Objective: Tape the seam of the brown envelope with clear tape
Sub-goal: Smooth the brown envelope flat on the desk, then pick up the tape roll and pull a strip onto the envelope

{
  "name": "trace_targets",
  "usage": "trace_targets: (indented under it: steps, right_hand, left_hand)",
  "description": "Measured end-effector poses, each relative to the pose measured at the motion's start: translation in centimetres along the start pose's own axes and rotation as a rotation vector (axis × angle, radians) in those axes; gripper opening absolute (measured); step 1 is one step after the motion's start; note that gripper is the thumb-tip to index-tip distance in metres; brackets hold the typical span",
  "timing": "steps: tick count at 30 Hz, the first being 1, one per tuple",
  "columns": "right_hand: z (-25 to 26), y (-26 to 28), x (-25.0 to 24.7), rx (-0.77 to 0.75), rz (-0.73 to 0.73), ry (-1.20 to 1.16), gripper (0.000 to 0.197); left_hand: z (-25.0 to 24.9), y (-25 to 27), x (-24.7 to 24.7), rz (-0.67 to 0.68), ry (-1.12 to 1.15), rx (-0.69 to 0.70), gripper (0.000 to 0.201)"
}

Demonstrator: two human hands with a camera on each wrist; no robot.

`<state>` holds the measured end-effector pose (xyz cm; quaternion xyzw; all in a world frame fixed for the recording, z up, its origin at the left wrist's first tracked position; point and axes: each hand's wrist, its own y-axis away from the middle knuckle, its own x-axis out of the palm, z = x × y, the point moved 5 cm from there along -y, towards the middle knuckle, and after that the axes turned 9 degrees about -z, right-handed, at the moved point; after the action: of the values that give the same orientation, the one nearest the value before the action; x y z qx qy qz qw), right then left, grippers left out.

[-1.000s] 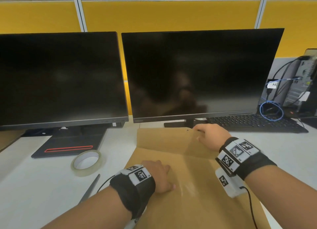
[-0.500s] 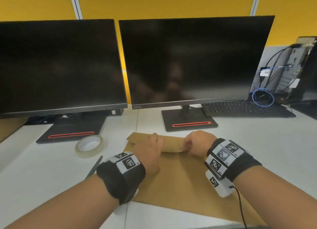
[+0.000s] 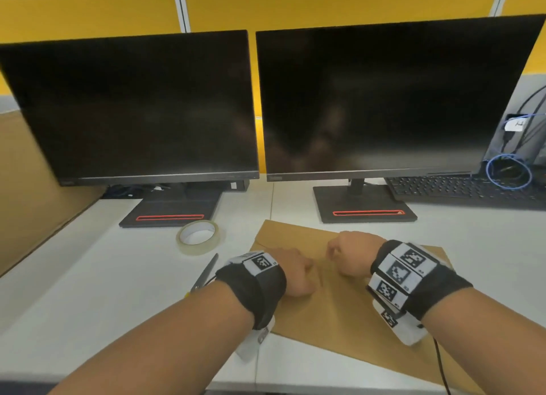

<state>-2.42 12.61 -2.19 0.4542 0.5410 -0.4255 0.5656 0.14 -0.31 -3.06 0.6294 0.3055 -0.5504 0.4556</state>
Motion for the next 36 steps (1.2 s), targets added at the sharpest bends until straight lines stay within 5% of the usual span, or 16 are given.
trace_targets:
  steps: [8,16,23,36]
  right_hand:
    - [2.9,-1.0,0.8,-0.073,0.025,0.038,0.026]
    - [2.5,-1.4,0.7,-0.059,0.027,-0.057,0.024]
    - [2.6,-1.5,0.7,-0.061,0.036,-0.067,0.02]
    - [3.5,-1.9,0.2,-0.032,0.032,-0.011,0.021]
  left_hand:
    - [1.2,0.3,-0.6,-0.109,0.032,0.0,0.051]
    - [12.3,1.8,-4.7,-0.322,0.03,-0.274,0.039]
    - [19.5,2.1,-3.3,-0.192,0.039,-0.432,0.048]
    - [20.1,0.1,-0.3,-0.121,0.025,-0.396,0.037]
